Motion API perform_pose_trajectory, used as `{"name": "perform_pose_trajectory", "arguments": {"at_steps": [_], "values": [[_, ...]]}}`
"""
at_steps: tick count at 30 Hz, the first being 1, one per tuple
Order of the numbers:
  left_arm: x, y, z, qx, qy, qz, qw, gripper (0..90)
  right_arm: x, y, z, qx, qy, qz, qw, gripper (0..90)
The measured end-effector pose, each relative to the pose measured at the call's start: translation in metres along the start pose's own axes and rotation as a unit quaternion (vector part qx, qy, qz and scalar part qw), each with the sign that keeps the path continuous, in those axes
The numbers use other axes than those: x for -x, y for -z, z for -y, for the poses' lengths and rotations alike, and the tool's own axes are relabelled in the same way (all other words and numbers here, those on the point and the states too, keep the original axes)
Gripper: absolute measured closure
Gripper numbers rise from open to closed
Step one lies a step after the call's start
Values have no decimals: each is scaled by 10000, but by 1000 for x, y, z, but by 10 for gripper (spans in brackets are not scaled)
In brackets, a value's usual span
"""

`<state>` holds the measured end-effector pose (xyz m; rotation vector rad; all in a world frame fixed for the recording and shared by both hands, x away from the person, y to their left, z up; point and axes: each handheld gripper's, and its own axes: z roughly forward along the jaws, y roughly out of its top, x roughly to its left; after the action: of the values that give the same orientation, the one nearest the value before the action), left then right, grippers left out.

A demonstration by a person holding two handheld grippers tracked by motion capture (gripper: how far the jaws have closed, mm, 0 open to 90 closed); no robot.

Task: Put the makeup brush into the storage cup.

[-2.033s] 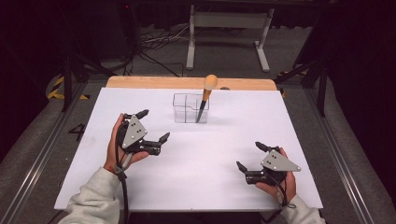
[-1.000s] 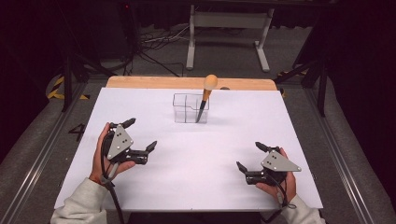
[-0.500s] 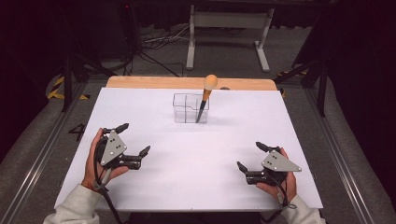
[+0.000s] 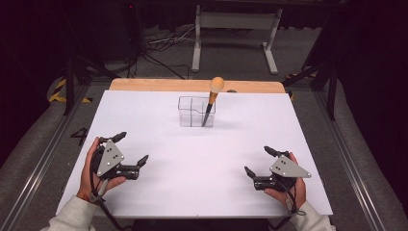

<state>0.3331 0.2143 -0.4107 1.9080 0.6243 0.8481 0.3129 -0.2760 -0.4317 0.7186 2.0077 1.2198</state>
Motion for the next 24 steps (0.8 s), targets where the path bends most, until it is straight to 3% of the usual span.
{"name": "perform_pose_trajectory", "arguments": {"at_steps": [13,24], "values": [[-2,10,18,-180,22,-19,9998,36,0,0,0,-23,20,36,10000,76],[-2,13,31,-286,175,77,9994,36,0,7,3,-54,-3,138,9999,77]]}}
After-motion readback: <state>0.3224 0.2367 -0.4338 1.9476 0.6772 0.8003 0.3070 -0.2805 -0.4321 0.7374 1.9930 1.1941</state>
